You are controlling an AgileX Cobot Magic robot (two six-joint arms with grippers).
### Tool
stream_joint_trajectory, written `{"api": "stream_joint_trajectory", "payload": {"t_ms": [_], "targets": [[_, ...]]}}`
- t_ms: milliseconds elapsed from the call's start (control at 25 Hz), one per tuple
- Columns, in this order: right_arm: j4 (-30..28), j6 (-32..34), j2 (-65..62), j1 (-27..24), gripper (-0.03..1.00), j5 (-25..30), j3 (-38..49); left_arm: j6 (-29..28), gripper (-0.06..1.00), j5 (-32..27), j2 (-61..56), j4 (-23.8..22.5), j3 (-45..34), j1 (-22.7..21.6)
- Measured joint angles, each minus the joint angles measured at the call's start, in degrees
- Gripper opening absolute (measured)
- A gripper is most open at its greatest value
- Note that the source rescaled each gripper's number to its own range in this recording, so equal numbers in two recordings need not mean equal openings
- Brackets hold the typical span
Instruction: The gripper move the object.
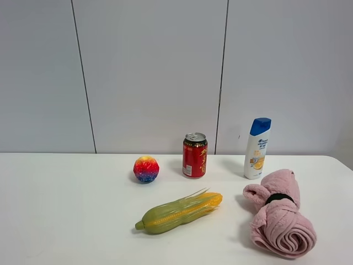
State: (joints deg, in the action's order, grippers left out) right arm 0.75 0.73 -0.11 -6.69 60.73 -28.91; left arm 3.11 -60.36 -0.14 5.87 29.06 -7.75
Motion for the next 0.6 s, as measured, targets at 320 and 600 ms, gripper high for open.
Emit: {"api": "stream_joint_trajectory", "payload": {"t_ms": [320,600], "targets": [[0.0,0.0,0.0,0.0,1.0,0.0,0.0,0.0,0.9,0.0,0.0,-0.2,0.0,0.0],[0.0,0.0,0.0,0.0,1.0,0.0,0.0,0.0,0.9,0.0,0.0,-0.2,0.0,0.0]]}}
